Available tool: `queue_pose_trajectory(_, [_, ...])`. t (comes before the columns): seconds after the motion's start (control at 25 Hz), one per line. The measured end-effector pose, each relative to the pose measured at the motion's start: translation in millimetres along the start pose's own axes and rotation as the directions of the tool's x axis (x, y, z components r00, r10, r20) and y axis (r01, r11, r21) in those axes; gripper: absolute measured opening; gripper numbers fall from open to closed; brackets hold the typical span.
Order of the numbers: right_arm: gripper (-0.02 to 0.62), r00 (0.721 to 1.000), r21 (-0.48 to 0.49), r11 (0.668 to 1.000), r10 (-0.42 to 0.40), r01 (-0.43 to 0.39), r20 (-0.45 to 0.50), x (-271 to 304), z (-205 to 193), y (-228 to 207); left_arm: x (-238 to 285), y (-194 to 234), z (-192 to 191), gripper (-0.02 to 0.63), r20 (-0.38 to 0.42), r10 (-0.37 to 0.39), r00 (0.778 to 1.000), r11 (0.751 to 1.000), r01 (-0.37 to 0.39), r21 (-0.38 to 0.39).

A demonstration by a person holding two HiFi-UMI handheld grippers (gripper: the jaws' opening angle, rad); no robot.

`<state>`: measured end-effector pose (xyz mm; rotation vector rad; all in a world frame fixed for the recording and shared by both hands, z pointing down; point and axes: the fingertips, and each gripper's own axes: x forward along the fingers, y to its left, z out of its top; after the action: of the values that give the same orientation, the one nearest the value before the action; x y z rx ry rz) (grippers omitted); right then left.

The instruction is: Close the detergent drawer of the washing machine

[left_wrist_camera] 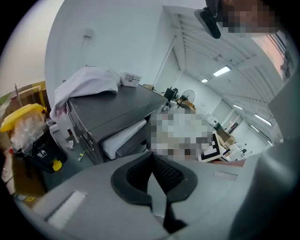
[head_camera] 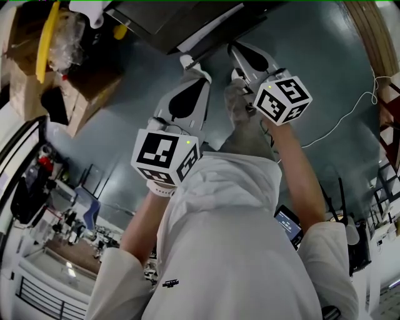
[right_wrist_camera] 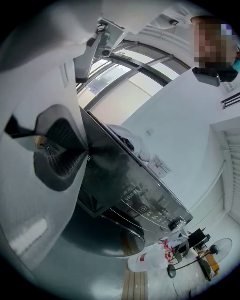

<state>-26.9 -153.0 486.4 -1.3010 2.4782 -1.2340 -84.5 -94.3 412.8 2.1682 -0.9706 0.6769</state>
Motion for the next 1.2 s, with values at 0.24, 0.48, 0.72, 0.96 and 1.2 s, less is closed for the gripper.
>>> queue_pose_trajectory(0.24, [0.002, 1.000, 0.032, 0.999, -0.001, 0.001, 0.010, 8.8, 4.8, 0.5, 2.4, -1.1, -2.7, 0.017, -0.007, -0.010, 1.000, 1.000, 0.010, 0.000])
queue_pose_trajectory(0.48, [0.002, 1.000, -0.002, 1.000, 0.008, -0.008, 0.025, 30.7, 22.0, 7.5, -2.8, 1.3, 1.8, 0.017, -0.001, -0.003, 1.000, 1.000, 0.003, -0.005])
queue_pose_trajectory(0.72, [0.002, 1.000, 0.000, 1.000, 0.007, -0.007, 0.023, 30.5, 21.6, 7.3, -3.1, 6.3, 0.8, 0.017, 0.002, -0.002, 1.000, 1.000, 0.002, -0.012])
queue_pose_trajectory(0.96, [0.002, 0.999, 0.003, 1.000, -0.013, 0.013, 0.032, 28.2, 22.7, 6.0, -1.7, 2.9, -0.7, 0.017, -0.001, -0.012, 1.000, 1.000, 0.012, -0.009])
queue_pose_trajectory(1.2, [0.002, 0.999, 0.003, 1.000, -0.018, 0.018, 0.036, 28.6, 22.7, 5.3, -2.1, 4.5, -0.6, 0.017, -0.006, -0.016, 1.000, 1.000, 0.016, -0.001])
